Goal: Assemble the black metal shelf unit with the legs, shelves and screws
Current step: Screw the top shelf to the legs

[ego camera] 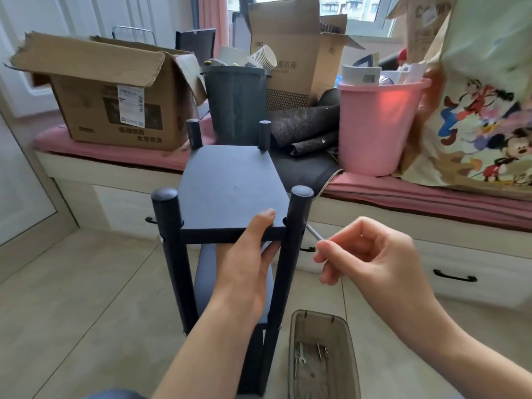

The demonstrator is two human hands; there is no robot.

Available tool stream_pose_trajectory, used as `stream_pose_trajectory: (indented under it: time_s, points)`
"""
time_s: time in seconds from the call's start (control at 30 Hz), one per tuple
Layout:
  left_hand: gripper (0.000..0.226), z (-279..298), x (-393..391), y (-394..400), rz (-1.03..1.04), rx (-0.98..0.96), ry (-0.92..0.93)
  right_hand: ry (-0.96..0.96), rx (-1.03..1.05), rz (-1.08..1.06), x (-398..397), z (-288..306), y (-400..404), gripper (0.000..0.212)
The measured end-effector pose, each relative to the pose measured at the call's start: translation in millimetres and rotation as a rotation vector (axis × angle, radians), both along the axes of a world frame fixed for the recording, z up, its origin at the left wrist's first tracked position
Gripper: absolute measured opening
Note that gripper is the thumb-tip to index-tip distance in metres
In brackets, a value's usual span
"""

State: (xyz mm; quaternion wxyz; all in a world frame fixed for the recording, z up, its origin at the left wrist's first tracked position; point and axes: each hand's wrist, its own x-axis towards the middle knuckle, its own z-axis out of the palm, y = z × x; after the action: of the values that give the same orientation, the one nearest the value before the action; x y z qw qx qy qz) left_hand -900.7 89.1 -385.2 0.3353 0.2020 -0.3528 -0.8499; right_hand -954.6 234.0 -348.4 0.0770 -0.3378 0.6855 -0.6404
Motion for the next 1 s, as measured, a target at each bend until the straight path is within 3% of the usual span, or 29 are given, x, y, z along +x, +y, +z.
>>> stream_pose_trajectory:
  time_s: [0.13, 1.0]
  points:
    - [0.039, -2, -2, -1, 0.027, 0.006, 0.027, -0.005, -0.025, -0.001, 6, -4, 3, 0.012]
    - [0.011, -3, 0, -1, -0.009, -0.018, 0.033, -0.081, -0.107, 0.091, -9, -13, -5, 0.014]
